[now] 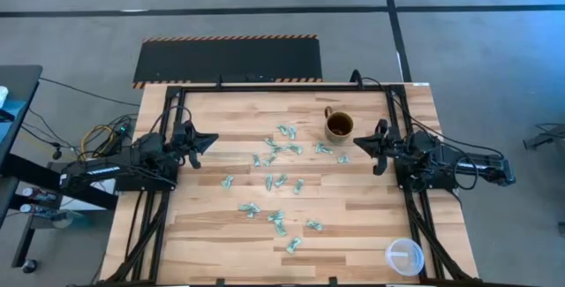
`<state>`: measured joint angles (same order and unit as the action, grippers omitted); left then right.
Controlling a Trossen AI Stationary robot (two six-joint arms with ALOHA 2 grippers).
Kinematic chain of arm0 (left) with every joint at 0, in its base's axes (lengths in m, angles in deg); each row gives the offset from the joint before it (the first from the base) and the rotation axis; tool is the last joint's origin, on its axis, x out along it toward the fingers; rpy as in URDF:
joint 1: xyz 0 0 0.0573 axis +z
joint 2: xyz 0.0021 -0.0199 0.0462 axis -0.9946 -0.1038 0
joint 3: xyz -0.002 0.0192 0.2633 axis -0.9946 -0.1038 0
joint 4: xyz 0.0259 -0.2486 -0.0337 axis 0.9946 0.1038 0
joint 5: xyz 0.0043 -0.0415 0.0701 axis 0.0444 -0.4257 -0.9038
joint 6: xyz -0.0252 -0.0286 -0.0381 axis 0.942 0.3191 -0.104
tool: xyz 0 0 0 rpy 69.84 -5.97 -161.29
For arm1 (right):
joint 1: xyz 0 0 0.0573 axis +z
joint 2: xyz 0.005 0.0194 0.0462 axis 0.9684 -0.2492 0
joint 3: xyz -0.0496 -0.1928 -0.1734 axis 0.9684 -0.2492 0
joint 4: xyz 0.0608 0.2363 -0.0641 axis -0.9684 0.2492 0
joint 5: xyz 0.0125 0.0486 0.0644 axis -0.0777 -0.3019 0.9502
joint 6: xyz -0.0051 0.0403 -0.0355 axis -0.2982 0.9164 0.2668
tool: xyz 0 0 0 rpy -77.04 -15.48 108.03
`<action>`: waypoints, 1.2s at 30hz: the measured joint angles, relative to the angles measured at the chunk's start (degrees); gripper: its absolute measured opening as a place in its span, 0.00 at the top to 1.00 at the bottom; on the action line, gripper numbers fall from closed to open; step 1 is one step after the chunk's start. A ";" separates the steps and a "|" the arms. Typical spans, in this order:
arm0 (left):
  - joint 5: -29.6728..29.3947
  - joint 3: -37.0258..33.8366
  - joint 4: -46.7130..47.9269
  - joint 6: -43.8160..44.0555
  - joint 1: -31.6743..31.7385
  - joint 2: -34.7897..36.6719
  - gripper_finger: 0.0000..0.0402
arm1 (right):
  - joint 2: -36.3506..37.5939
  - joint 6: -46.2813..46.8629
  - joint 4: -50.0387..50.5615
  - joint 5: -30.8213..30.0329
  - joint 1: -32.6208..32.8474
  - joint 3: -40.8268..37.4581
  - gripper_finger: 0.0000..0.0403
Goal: Pick and place Stevia / Truvia into bins
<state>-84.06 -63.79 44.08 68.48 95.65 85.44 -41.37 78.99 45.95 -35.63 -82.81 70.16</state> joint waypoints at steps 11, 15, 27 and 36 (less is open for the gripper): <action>-0.04 -0.02 -0.42 0.00 -0.02 0.00 1.00 | 0.00 -0.01 -0.01 -0.01 0.00 0.01 0.98; -0.04 0.01 -0.20 0.38 -0.01 -0.01 1.00 | -0.05 3.30 -2.34 -0.47 0.00 -0.07 0.98; -0.02 0.01 -0.11 -0.02 0.00 0.00 1.00 | -0.04 29.17 -53.38 -11.47 -0.02 1.32 0.98; -0.02 0.01 -0.07 -0.02 0.01 0.01 1.00 | -13.53 26.48 -47.73 7.71 0.20 23.43 0.98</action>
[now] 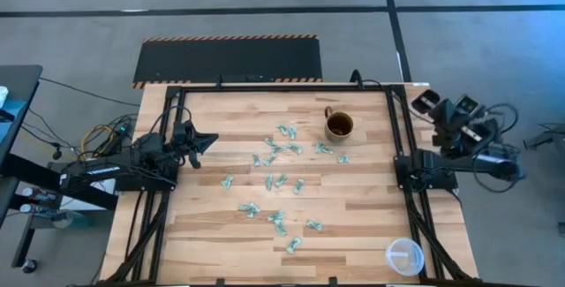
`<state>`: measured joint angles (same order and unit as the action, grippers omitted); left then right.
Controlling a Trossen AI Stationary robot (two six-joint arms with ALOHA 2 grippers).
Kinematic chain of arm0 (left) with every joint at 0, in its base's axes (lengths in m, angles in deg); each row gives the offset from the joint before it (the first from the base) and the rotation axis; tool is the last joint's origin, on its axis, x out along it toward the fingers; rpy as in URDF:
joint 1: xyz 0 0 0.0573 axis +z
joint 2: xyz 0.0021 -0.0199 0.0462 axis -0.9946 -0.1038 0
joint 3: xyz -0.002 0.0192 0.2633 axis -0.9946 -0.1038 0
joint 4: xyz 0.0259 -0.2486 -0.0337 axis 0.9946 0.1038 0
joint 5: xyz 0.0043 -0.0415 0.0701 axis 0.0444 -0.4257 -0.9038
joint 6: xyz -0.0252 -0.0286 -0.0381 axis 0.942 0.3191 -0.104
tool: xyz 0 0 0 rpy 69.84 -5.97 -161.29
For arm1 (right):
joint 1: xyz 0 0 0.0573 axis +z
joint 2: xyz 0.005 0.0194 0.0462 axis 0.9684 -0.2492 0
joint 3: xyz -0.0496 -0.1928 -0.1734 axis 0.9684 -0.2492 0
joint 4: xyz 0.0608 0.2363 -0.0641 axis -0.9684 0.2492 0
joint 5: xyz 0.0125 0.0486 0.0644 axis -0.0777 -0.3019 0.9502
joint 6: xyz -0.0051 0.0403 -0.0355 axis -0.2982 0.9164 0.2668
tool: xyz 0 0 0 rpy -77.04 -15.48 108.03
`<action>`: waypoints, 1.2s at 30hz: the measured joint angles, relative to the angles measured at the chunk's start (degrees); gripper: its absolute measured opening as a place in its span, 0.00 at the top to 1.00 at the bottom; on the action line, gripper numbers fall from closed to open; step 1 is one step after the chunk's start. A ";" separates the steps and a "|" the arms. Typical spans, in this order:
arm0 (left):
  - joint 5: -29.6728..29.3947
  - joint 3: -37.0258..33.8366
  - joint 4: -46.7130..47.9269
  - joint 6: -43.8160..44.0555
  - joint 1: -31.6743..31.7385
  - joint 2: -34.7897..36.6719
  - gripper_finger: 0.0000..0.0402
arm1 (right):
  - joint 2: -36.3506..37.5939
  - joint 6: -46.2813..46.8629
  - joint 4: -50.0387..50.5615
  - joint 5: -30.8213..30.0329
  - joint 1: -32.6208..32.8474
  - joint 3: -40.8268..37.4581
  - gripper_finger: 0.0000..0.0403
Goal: Pick and place Stevia / Truvia into bins
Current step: Move the transparent container to the center of the table
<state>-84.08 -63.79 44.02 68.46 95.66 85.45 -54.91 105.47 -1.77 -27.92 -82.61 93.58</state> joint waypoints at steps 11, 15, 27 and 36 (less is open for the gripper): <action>0.02 0.00 0.04 0.00 0.00 -0.02 1.00 | -35.22 7.50 43.46 12.25 5.05 30.99 0.98; 0.06 0.00 -0.02 0.00 -0.01 -0.02 1.00 | -45.23 19.49 67.08 12.51 9.22 36.81 0.98; 0.13 0.00 -0.09 0.01 -0.01 -0.02 1.00 | -62.11 33.97 104.55 6.89 31.04 46.83 0.98; 0.13 0.00 -0.08 0.02 -0.01 -0.02 1.00 | -65.82 47.49 119.30 1.52 52.19 53.22 0.98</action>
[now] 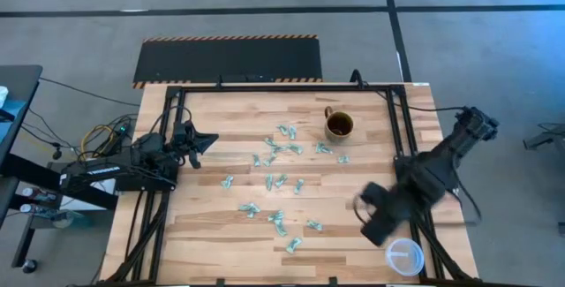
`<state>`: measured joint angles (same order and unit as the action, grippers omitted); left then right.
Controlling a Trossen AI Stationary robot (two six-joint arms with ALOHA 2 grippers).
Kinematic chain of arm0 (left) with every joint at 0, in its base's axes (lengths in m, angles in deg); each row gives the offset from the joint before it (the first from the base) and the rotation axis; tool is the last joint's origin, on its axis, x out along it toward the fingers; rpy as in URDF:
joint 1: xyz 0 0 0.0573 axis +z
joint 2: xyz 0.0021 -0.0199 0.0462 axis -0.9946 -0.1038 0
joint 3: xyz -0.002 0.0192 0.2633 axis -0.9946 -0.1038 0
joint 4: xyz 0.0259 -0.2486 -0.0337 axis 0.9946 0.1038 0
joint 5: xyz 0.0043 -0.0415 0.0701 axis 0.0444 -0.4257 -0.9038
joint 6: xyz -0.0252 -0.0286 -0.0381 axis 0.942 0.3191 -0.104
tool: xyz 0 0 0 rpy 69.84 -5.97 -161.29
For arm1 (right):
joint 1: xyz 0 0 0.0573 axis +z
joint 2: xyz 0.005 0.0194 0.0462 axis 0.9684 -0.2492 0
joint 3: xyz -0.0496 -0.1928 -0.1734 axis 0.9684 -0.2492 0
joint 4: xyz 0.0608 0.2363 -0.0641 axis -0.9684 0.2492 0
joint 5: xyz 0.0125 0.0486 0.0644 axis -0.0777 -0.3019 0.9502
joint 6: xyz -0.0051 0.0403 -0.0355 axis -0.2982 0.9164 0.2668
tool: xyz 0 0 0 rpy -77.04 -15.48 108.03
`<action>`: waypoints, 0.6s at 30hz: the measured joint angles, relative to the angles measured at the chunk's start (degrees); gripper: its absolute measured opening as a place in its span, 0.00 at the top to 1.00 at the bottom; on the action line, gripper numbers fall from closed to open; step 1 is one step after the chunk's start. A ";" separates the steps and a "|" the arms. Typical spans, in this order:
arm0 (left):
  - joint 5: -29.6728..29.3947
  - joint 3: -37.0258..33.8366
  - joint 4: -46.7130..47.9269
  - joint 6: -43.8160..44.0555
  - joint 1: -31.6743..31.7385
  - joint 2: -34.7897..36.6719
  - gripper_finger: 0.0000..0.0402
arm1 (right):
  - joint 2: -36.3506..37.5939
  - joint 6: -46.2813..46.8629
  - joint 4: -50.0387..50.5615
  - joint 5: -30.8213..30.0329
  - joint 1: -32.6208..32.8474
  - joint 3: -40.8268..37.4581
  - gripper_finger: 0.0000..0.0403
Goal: Pick and place Stevia / Truvia into bins
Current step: Move the transparent container to the center of the table
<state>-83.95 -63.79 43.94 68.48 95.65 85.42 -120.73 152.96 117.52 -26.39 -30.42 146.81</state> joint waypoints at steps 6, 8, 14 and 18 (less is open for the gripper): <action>0.02 0.00 0.04 -0.02 0.01 0.02 1.00 | -2.36 9.82 4.58 -0.54 14.12 0.00 0.98; 0.02 0.00 0.06 -0.02 -0.01 0.02 1.00 | -3.49 12.45 5.71 -0.73 18.05 0.00 0.98; 0.02 0.00 0.06 0.00 0.00 0.02 1.00 | -8.34 21.93 8.35 -4.69 26.04 -0.02 0.98; 0.02 0.00 0.08 0.00 0.01 0.02 1.00 | -11.61 22.01 5.80 -4.46 27.70 -0.04 0.98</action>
<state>-83.93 -63.79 44.02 68.48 95.66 85.45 -132.34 174.98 123.32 -30.86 -2.73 146.76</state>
